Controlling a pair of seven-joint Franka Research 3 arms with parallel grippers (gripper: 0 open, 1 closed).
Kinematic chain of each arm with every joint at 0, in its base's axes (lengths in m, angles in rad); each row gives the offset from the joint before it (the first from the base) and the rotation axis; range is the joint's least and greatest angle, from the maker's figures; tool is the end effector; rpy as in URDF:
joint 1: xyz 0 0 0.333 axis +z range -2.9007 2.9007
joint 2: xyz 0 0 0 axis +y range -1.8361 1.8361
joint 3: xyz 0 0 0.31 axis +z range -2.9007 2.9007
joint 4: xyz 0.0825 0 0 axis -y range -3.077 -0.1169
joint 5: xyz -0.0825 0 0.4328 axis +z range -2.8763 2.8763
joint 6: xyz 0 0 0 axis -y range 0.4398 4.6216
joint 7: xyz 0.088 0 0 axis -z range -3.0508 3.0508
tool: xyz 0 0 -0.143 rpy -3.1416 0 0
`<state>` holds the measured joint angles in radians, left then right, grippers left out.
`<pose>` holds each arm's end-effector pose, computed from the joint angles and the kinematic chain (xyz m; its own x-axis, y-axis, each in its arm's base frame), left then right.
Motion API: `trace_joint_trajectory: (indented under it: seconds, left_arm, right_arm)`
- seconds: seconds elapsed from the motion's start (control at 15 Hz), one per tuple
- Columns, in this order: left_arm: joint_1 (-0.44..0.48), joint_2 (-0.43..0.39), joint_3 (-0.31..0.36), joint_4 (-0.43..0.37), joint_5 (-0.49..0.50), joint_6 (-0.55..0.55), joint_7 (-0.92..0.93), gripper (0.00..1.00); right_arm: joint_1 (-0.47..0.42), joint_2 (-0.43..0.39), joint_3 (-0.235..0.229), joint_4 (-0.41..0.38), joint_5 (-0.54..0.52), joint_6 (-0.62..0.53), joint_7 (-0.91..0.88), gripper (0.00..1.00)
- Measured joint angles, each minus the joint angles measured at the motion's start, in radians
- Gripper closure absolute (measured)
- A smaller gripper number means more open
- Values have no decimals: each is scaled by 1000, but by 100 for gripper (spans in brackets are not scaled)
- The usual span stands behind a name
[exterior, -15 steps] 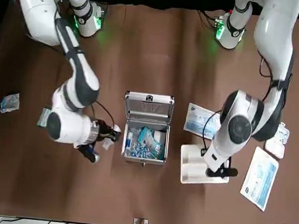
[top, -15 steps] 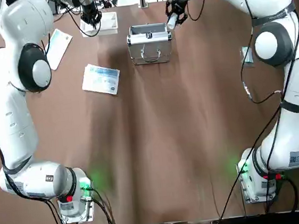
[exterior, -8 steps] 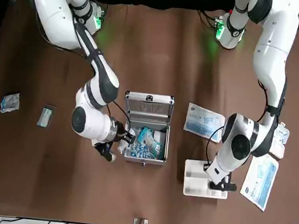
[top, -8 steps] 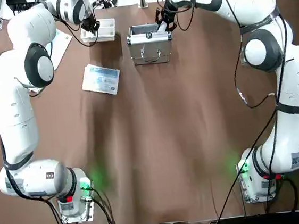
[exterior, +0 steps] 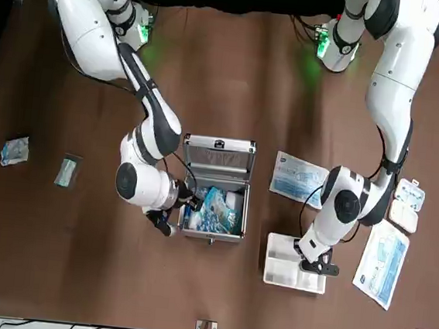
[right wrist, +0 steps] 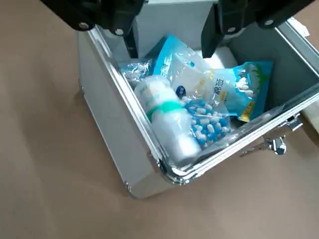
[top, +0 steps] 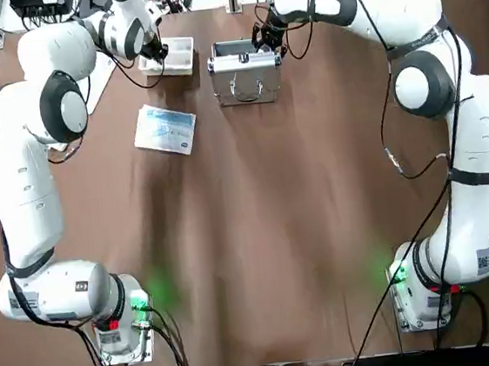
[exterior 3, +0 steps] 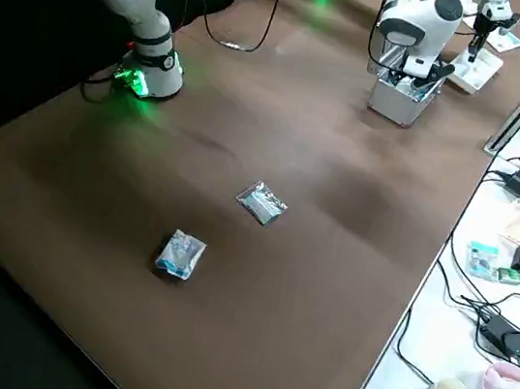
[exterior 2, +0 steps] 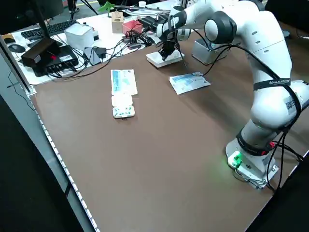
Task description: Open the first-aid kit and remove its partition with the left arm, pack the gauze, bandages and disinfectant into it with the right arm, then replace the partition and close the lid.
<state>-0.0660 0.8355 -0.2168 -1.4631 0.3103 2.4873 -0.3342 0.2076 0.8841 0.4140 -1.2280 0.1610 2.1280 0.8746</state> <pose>0.7564 -0.1897 0.1409 0.9715 -0.0869 0.2203 -0.0883 -0.9961 -0.0034 0.6888 0.4148 0.2175 0.8592 -0.3970 -0.3227 -0.4909 -0.8174 -0.3015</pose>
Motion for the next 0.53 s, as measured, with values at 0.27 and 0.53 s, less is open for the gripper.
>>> trace_joint_trajectory:
  seconds: [0.27, 0.53]
  left_arm:
    - [0, -3, 0, 0, 0, 3, -21, 52]
    - [3, -50, -1, 13, 0, -76, -28, 16]
  right_arm:
    - [4, 0, -1, 4, 0, 0, 9, 40]
    - [-52, -3, 4, 12, 28, -10, 5, 40]
